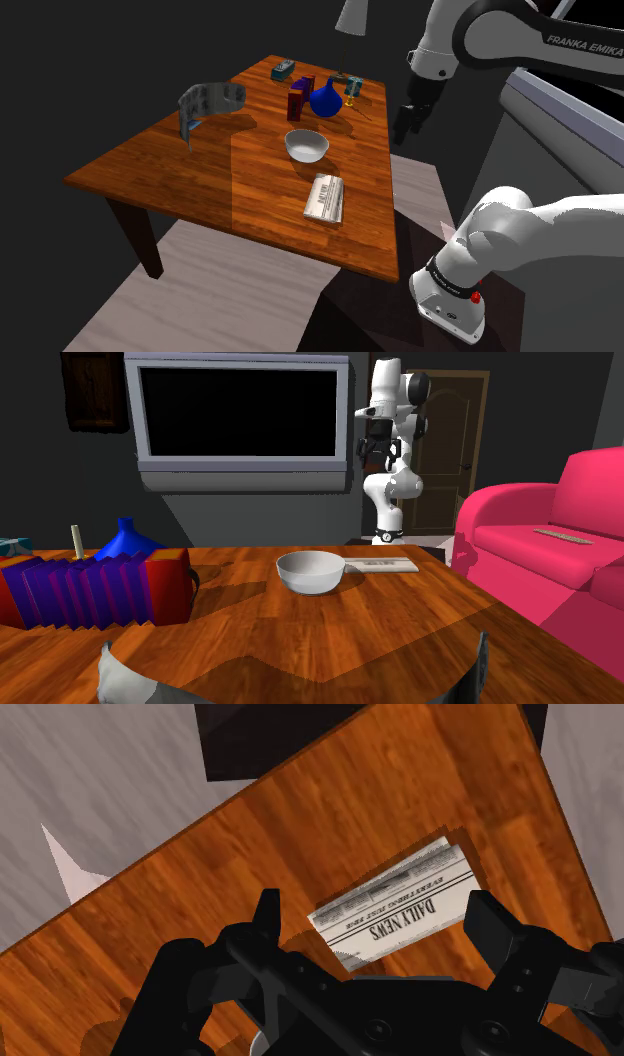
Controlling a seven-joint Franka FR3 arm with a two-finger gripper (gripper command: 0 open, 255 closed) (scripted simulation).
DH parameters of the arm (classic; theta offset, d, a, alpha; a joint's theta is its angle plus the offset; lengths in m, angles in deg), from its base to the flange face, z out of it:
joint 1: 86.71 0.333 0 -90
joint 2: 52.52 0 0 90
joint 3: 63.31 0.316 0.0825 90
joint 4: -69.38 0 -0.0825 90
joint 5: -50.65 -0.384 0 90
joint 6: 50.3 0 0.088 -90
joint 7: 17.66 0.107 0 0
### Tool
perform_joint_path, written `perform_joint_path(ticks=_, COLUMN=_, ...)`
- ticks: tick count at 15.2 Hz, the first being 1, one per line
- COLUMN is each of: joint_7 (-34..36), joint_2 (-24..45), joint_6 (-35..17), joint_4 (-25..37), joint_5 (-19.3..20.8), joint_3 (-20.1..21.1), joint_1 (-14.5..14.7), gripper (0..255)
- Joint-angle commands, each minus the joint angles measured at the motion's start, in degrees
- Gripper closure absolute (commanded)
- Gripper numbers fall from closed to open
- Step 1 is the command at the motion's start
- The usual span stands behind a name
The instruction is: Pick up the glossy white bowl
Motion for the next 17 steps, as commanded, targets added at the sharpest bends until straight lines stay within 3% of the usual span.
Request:
perform_joint_path(ticks=1, joint_7=0.0, joint_2=0.0, joint_6=0.0, joint_4=0.0, joint_5=0.0, joint_3=0.0, joint_1=0.0, gripper=0)
perform_joint_path(ticks=9, joint_7=2.4, joint_2=17.3, joint_6=-12.4, joint_4=4.7, joint_5=0.1, joint_3=1.1, joint_1=-0.4, gripper=0)
perform_joint_path(ticks=17, joint_7=4.8, joint_2=35.5, joint_6=-20.6, joint_4=14.4, joint_5=1.1, joint_3=1.9, joint_1=-0.8, gripper=0)
